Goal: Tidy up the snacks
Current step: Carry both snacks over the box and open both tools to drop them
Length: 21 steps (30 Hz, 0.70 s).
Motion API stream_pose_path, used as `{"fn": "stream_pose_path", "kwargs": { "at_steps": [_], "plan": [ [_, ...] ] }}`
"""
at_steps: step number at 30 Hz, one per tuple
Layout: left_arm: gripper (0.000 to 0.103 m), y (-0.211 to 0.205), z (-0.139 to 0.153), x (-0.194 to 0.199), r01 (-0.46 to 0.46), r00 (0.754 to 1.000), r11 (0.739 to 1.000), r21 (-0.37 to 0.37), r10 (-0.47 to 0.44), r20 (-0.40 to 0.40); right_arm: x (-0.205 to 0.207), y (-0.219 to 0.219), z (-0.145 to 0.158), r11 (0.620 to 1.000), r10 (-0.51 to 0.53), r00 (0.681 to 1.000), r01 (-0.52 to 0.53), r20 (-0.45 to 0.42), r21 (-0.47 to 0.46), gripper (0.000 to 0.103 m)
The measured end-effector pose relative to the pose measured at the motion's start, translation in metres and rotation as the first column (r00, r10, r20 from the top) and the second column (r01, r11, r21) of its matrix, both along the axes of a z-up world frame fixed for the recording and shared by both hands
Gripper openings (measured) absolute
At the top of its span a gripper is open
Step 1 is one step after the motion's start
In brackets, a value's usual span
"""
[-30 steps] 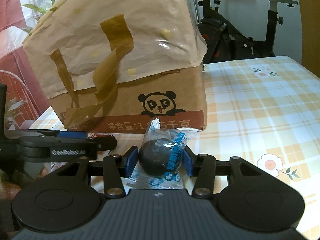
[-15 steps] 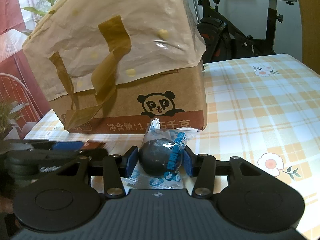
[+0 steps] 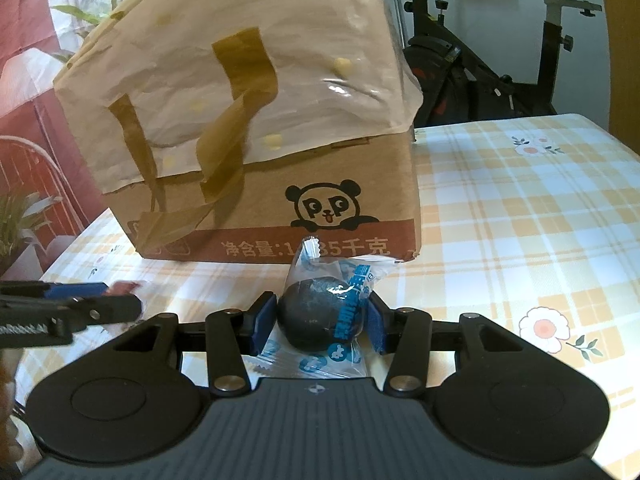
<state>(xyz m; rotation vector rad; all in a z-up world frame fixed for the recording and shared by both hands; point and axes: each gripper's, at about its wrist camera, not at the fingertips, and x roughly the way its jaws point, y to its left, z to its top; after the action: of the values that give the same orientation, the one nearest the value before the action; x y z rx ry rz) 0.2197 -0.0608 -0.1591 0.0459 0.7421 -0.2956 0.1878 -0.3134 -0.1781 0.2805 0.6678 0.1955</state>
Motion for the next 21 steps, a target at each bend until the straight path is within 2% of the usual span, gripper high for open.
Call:
{"fn": "stream_pose_path", "kwargs": {
  "at_steps": [10,21],
  "plan": [
    [0.061,0.005,0.004,-0.004,-0.043,0.999,0.999,-0.020,0.044,0.025,-0.006,0.009,0.005,0.998,0.059,0.998,-0.058,0.036,-0.030,0.049],
    [0.061,0.009,0.016,-0.008,-0.060,0.995,0.997,-0.055,0.064,0.076,-0.029,0.009,0.020,0.996,0.049,0.996,-0.043,0.081,-0.072,0.049]
  ]
}}
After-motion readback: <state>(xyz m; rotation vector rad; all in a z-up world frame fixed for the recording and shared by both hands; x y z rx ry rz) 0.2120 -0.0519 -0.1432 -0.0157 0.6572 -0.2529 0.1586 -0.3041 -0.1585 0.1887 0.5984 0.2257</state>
